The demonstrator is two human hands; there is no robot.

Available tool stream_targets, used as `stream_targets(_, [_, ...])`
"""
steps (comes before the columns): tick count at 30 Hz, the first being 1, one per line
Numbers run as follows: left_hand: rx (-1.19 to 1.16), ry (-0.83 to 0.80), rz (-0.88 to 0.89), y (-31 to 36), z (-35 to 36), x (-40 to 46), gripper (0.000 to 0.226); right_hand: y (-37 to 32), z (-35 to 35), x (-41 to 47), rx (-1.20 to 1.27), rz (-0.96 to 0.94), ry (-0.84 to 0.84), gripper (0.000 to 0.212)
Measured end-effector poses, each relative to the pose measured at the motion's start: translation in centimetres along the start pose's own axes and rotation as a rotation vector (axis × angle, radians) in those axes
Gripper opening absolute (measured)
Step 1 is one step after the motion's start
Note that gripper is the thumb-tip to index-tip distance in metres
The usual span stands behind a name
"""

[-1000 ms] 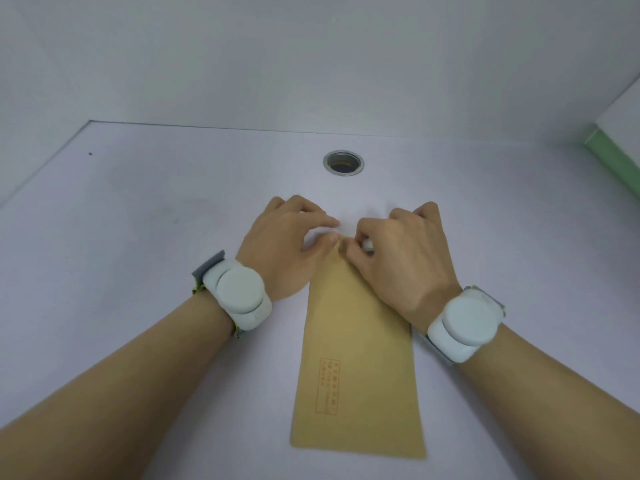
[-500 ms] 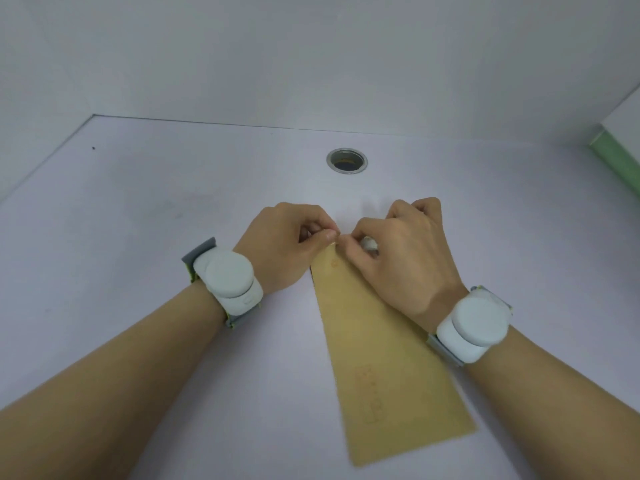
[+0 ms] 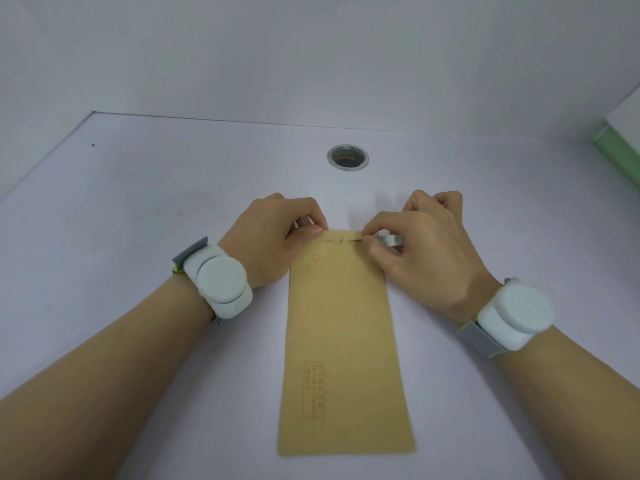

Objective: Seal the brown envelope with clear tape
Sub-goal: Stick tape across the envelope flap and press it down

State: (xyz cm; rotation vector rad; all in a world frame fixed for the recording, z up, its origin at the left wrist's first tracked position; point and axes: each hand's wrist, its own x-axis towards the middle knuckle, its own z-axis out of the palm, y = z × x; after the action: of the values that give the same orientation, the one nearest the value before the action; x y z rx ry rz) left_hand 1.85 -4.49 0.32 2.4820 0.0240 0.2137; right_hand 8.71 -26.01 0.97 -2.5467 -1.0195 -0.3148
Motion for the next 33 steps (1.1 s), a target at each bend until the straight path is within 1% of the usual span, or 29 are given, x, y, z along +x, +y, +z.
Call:
stream_targets(8, [0.017, 0.030, 0.074, -0.6, 0.5, 0.3, 0.013, 0.1, 0.5, 0.3, -0.043, -0.015, -0.034, 0.021])
stream_targets(12, [0.080, 0.120, 0.107, -0.7, 0.7, 0.5, 0.007, 0.1, 0.7, 0.5, -0.057, -0.009, -0.048, 0.024])
stream_targets(16, [0.077, 0.104, 0.195, -0.2, 0.8, 0.4, 0.017, 0.0, 0.8, 0.6, -0.072, -0.005, -0.028, 0.021])
stream_targets(18, [0.124, 0.097, 0.236, 0.0, 0.9, 0.4, 0.020, 0.0, 0.9, 0.6, -0.084, 0.004, -0.015, 0.021])
stream_targets(23, [0.288, 0.126, 0.352, 0.2, 1.0, 0.0, 0.016, -0.1, 1.0, 0.6, -0.100, 0.012, -0.015, 0.024])
stream_targets(29, [0.350, 0.156, 0.332, 0.3, 1.1, -0.5, 0.033, -0.1, 1.1, 0.7, -0.122, 0.030, -0.026, 0.026])
stream_targets(33, [0.368, 0.169, 0.320, 0.0, 1.4, -0.6, 0.038, -0.2, 1.2, 0.8, -0.147, 0.047, -0.001, 0.024])
